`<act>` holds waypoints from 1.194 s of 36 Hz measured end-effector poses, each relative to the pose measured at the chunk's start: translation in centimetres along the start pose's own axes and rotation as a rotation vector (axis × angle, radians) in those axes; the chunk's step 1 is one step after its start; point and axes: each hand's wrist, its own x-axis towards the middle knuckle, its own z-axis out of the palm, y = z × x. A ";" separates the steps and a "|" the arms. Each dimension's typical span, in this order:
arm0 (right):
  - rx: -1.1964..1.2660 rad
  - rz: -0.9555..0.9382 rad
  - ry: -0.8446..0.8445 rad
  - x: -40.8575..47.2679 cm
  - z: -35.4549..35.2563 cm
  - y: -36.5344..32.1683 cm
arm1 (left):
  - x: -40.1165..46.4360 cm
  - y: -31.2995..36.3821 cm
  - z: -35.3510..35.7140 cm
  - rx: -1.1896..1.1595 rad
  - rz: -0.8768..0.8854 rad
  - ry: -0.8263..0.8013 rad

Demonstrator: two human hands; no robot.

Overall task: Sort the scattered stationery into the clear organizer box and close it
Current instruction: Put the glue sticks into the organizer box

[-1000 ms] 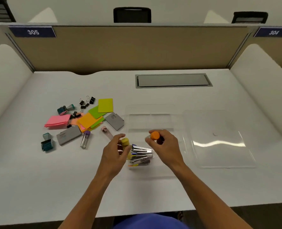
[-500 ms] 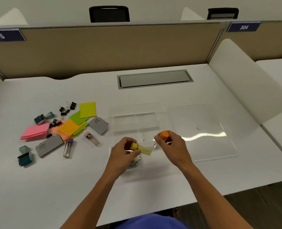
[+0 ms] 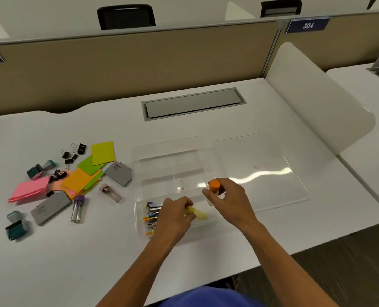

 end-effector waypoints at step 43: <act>-0.764 -0.192 -0.403 1.4 4.9 0.0 | -3.4 -7.0 -3.9 -0.463 -0.021 0.422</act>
